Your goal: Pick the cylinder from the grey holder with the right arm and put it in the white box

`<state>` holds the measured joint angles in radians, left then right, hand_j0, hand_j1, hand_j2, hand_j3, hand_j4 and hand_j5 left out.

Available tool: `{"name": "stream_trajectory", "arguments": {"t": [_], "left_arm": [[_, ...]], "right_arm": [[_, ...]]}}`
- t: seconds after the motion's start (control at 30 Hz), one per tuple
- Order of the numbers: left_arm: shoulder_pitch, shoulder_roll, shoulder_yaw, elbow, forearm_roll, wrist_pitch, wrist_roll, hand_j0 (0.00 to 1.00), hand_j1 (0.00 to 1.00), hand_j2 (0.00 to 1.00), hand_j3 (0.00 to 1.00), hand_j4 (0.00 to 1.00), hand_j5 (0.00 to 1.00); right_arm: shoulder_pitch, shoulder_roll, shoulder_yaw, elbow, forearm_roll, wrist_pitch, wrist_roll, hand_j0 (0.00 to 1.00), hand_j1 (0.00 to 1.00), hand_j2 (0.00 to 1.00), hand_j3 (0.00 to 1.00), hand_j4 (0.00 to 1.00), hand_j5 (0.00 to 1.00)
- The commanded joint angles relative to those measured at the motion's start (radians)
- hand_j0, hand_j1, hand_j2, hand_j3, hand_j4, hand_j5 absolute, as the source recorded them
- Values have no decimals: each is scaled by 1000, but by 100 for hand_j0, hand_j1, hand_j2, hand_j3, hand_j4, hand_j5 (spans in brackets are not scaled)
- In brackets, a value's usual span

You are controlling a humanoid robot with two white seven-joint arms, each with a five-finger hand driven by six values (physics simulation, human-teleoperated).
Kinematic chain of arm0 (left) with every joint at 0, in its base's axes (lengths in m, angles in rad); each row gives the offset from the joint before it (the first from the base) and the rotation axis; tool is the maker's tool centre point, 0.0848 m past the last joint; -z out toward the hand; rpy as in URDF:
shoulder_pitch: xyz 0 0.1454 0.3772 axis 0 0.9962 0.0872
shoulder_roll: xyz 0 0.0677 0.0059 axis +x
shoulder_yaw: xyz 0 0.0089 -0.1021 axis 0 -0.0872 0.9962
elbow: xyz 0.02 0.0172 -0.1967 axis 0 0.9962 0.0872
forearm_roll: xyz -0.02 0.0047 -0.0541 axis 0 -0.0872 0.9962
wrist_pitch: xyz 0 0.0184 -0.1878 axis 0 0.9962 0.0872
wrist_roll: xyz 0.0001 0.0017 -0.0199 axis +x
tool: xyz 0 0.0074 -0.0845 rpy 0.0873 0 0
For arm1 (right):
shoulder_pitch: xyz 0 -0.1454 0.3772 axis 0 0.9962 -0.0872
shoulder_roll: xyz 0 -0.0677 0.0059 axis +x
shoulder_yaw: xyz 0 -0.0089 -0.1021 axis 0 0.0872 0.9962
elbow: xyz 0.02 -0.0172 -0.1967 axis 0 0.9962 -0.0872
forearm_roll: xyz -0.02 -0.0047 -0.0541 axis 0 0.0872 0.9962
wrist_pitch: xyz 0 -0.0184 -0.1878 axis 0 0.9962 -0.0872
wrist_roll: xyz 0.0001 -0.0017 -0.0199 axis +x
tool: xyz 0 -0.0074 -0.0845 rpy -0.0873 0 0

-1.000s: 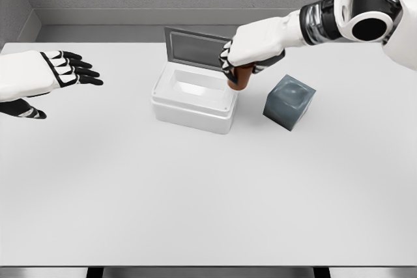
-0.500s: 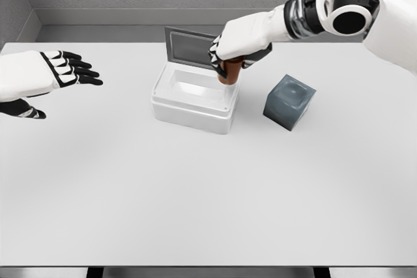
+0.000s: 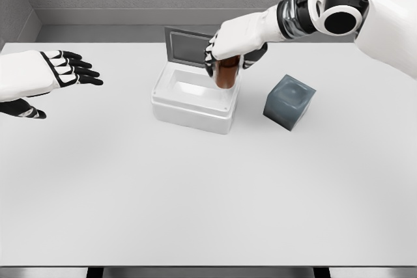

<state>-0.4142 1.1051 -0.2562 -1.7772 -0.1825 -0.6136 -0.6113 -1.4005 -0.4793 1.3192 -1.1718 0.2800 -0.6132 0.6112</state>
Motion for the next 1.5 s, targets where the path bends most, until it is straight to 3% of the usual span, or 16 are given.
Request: {"name": "stream_trajectory", "arguments": {"t": [0.0, 0.17, 0.23, 0.33, 0.47, 0.53, 0.6, 0.67, 0.77, 0.83, 0.93, 1.07, 1.13, 1.23, 1.33, 1.47], "left_arm": [[0, 1, 0, -1, 5, 3, 0, 100, 100, 100, 100, 100, 100], [0, 1, 0, -1, 5, 3, 0, 100, 100, 100, 100, 100, 100], [0, 1, 0, -1, 6, 3, 0, 100, 100, 100, 100, 100, 100], [-40, 1, -1, -2, 9, 3, 0, 100, 100, 100, 100, 100, 100], [-205, -10, -60, -24, 15, 3, 0, 100, 100, 100, 100, 100, 100], [-347, -51, -205, -22, 12, 3, 0, 100, 100, 100, 100, 100, 100], [-433, -103, -290, -21, 5, 29, 0, 100, 100, 100, 100, 100, 100], [-465, -113, -296, -18, 2, 61, 0, 100, 100, 100, 100, 100, 100], [-486, -152, -298, -18, 2, 103, 0, 100, 100, 100, 100, 100, 100], [-500, -163, -299, -18, -3, 127, 0, 100, 100, 100, 100, 100, 100], [-575, -221, -386, 2, -32, 160, 0, 100, 100, 100, 100, 100, 100], [-601, -304, -409, 74, -98, 164, 0, 100, 100, 100, 100, 100, 100], [-629, -343, -449, 114, -100, 164, 0, 100, 100, 100, 100, 100, 100], [-660, -410, -451, 183, -135, 164, 0, 100, 100, 100, 100, 100, 100], [-664, -415, -486, 226, -149, 161, 0, 100, 100, 100, 100, 100, 100], [-660, -416, -498, 246, -149, 155, 0, 100, 100, 100, 100, 100, 100]], "right_arm": [[0, 1, -3, 1, 7, 2, 0, 99, 99, 99, 99, 99, 99], [0, -1, -17, -9, 7, 2, 0, 99, 99, 99, 99, 99, 99], [2, -21, -75, -94, 7, 2, 0, 99, 99, 99, 99, 99, 99], [5, -113, -109, -232, -1, 2, 0, 99, 99, 99, 99, 99, 99], [63, -311, -199, -416, -79, 2, 0, 99, 99, 99, 99, 99, 99], [144, -409, -307, -514, -81, 2, 0, 99, 99, 99, 99, 99, 99], [225, -475, -431, -571, -159, 2, 0, 99, 99, 99, 99, 99, 99], [319, -530, -529, -574, -238, 2, 0, 99, 99, 99, 99, 99, 99], [547, -555, -793, -585, -357, 2, 0, 99, 99, 99, 99, 99, 99], [640, -582, -850, -594, -476, 2, 0, 99, 99, 99, 99, 99, 99], [744, -579, -874, -588, -630, 2, 0, 99, 99, 99, 99, 99, 99], [1000, -469, -1029, -589, -663, 2, 0, 100, 100, 100, 100, 100, 100], [1081, -426, -1112, -589, -663, 2, 0, 100, 100, 100, 100, 100, 100], [1161, -380, -1167, -589, -660, 2, 0, 100, 100, 100, 100, 100, 100], [1218, -294, -1213, -589, -645, 2, 0, 100, 100, 100, 100, 100, 100], [1290, -254, -1213, -585, -644, 2, 0, 100, 100, 100, 100, 100, 100]]}}
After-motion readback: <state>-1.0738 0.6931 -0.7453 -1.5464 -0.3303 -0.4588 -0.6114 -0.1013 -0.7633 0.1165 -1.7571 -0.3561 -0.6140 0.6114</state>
